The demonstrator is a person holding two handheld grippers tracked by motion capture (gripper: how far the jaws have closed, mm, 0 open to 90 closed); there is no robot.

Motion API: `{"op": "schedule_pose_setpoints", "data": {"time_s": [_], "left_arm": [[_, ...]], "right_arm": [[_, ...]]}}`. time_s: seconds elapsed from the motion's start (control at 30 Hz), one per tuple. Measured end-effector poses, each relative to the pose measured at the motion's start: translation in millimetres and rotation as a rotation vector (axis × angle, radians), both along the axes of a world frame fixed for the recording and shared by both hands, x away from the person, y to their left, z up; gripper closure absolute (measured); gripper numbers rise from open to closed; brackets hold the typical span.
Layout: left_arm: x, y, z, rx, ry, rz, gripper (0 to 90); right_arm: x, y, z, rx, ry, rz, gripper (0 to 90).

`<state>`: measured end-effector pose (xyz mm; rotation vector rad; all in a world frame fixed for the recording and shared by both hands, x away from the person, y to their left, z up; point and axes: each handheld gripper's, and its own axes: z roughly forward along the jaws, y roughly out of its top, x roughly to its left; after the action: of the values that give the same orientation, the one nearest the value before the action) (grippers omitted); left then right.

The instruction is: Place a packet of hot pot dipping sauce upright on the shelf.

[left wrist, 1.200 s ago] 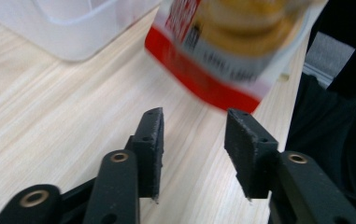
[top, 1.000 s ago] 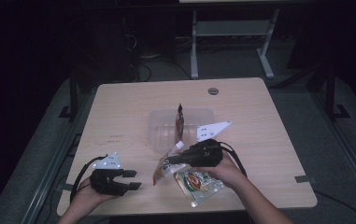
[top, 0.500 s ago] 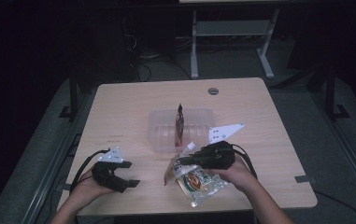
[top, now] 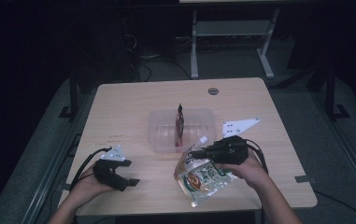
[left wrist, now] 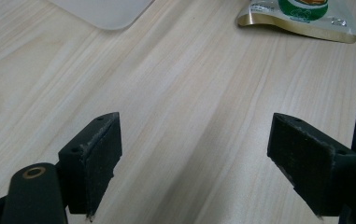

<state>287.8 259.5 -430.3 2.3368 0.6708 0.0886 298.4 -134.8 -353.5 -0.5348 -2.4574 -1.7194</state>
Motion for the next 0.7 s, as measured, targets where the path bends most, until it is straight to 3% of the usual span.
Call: {"op": "schedule_pose_setpoints", "data": {"time_s": [0.57, 0.7], "left_arm": [[-5.7, -1.0, -3.5, -0.001, 0.019, 0.016, 17.5], [-6.7, 0.1, -3.9, -0.001, 0.016, 0.02, 17.5]], "right_arm": [[34.3, -31.9, 15.3, 0.013, -0.031, -0.112, 89.7], [45.9, -32.8, 17.9, -0.011, -0.032, -0.128, 89.6]]}}
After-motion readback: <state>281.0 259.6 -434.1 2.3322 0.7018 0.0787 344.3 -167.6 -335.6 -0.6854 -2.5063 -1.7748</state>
